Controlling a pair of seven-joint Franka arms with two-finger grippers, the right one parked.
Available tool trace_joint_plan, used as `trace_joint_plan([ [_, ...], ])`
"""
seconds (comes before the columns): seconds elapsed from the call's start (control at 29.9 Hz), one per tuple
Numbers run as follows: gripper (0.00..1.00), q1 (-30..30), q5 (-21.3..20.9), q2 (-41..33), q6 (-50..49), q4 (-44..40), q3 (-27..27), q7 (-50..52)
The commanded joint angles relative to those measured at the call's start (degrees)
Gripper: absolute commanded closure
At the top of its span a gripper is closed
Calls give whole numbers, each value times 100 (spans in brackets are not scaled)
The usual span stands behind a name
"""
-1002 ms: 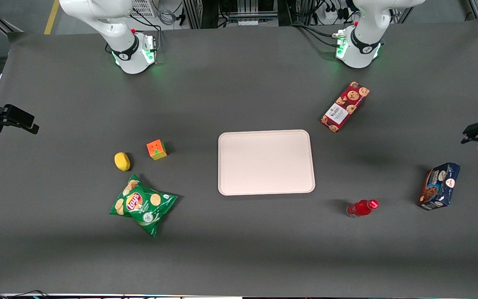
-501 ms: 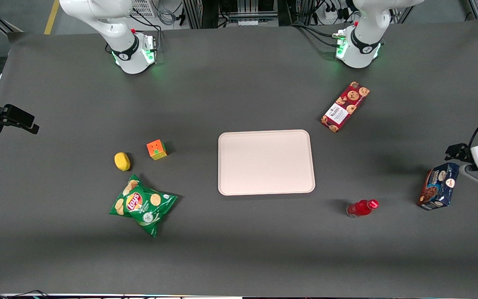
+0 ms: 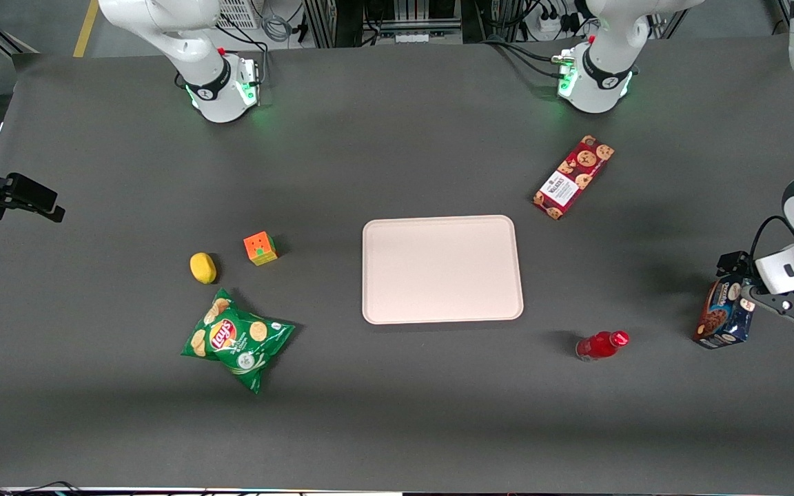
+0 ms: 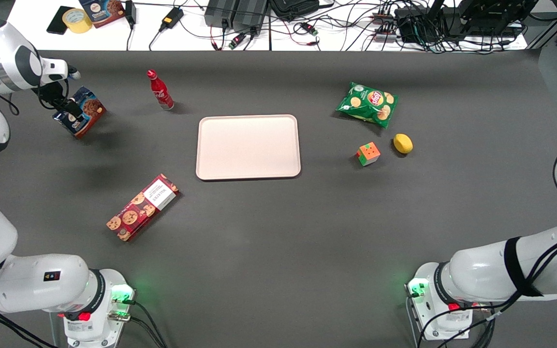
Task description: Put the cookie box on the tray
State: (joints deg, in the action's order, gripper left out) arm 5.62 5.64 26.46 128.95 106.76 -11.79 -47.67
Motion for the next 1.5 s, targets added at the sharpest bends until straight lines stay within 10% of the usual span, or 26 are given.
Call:
trace_joint_plan([
  [0.0,0,1,227,202,437,47,1,64],
  [0.5,9,-8,297,299,702,12,1,161],
  [0.8,100,-8,297,290,693,-23,1,214],
  [1.47,100,-35,-115,-88,-1819,-1894,-69,645],
])
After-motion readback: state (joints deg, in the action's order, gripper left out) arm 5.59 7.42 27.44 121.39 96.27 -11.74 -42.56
